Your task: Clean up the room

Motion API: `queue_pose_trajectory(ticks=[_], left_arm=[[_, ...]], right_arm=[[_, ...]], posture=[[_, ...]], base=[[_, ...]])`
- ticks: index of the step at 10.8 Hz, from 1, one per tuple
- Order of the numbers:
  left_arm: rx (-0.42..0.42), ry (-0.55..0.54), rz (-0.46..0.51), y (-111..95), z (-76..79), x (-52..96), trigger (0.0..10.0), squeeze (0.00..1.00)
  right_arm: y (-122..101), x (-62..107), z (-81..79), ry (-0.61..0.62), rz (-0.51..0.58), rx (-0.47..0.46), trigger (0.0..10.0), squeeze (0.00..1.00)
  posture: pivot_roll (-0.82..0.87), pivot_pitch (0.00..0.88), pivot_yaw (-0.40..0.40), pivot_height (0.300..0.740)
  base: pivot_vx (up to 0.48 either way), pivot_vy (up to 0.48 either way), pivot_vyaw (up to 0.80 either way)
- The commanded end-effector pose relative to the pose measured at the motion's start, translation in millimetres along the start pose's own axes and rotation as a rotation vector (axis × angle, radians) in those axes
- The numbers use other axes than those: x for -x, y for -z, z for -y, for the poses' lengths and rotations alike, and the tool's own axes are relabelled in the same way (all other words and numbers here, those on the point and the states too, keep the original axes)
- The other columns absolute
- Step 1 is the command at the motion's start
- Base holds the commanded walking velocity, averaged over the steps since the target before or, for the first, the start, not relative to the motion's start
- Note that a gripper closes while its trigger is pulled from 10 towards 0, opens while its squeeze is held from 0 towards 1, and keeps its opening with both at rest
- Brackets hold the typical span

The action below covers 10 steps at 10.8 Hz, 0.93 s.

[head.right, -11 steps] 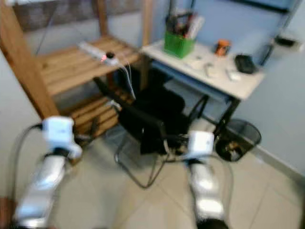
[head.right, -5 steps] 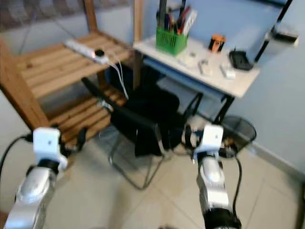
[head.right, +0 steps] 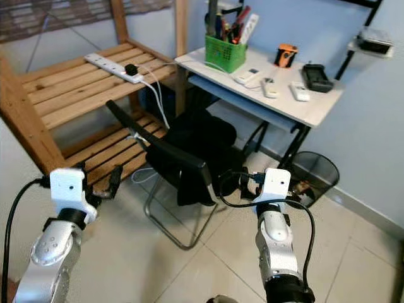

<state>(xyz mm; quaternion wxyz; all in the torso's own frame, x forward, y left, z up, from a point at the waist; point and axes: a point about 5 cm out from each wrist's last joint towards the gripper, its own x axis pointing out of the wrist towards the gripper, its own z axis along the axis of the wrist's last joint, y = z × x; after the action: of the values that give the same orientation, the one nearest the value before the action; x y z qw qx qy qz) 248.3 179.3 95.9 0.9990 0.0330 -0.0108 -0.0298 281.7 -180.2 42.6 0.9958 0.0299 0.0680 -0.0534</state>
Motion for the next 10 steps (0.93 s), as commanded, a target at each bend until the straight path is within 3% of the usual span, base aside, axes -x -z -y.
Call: queue_pose_trajectory(ticks=[1, 10], left_arm=[[0.000, 0.001, 0.022, -6, 1.5, -2.4, 10.0, 0.00], [-0.017, 0.044, 0.025, -7, 6.6, -2.1, 10.0, 0.00]], right_arm=[[-4, -1.3, -1.2, -0.003, 0.021, -0.007, 10.0, 0.13], [-8, 0.2, -11.5, -0.063, 0.034, -0.015, 10.0, 0.16]], posture=[[0.10, 0.012, -0.015, 0.732], [0.10, 0.014, -0.017, 0.740]], base=[[0.000, 0.000, 0.00], [0.000, 0.000, 0.00]])
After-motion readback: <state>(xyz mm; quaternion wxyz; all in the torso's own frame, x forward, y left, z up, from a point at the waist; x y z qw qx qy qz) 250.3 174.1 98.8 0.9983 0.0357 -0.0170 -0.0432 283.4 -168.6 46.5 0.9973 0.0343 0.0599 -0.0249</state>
